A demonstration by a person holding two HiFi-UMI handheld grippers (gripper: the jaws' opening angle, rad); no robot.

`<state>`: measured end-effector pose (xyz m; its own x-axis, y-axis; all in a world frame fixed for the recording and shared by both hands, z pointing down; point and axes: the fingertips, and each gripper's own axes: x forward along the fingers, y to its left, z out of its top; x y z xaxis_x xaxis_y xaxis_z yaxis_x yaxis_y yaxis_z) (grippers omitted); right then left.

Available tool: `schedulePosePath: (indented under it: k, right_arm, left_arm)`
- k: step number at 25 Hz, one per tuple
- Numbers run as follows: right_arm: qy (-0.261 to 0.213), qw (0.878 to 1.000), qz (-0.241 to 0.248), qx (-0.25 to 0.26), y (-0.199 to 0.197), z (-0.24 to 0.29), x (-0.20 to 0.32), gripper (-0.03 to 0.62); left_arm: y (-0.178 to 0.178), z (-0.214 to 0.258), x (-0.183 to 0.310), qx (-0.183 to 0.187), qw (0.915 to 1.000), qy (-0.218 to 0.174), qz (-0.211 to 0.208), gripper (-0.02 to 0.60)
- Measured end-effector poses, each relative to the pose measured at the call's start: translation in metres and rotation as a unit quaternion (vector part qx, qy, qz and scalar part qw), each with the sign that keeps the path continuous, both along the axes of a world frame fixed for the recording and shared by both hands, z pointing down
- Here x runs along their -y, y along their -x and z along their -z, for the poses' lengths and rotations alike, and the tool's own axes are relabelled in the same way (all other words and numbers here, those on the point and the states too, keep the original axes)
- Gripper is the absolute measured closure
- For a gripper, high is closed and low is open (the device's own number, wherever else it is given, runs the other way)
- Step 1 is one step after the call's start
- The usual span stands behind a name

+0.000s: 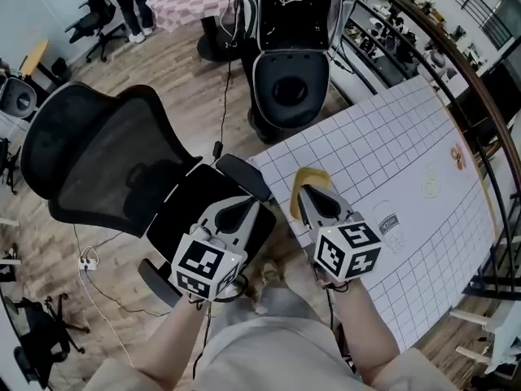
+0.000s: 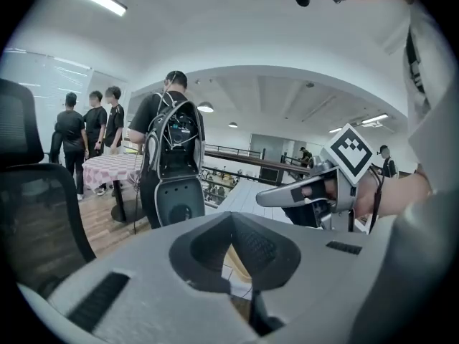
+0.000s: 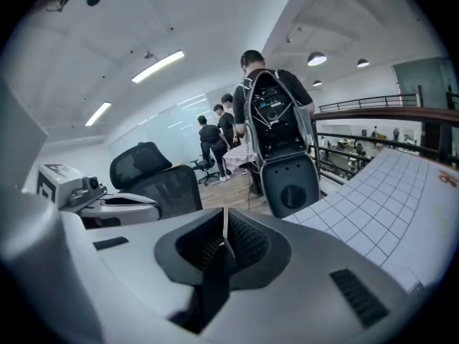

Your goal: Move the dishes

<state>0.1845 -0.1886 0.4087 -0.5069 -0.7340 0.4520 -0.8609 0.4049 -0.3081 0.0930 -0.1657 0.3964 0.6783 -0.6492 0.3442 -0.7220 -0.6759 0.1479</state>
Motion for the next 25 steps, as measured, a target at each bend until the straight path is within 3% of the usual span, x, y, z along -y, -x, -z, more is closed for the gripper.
schedulePosePath:
  k: [9, 20, 25]
  right_arm:
    - [-0.079, 0.992, 0.096, -0.008, 0.080, 0.057, -0.029, 0.563]
    - [-0.180, 0.964, 0.195, 0.035, 0.183, 0.133, -0.067, 0.562]
    - [-0.197, 0.951, 0.234, 0.051, 0.219, 0.159, -0.085, 0.563]
  left_arm:
    - [0.067, 0.050, -0.027, -0.007, 0.9974, -0.048, 0.053, 0.568]
    - [0.155, 0.111, -0.069, -0.012, 0.9838, -0.116, 0.136, 0.568]
    - [0.182, 0.137, -0.089, -0.009, 0.9786, -0.137, 0.153, 0.568]
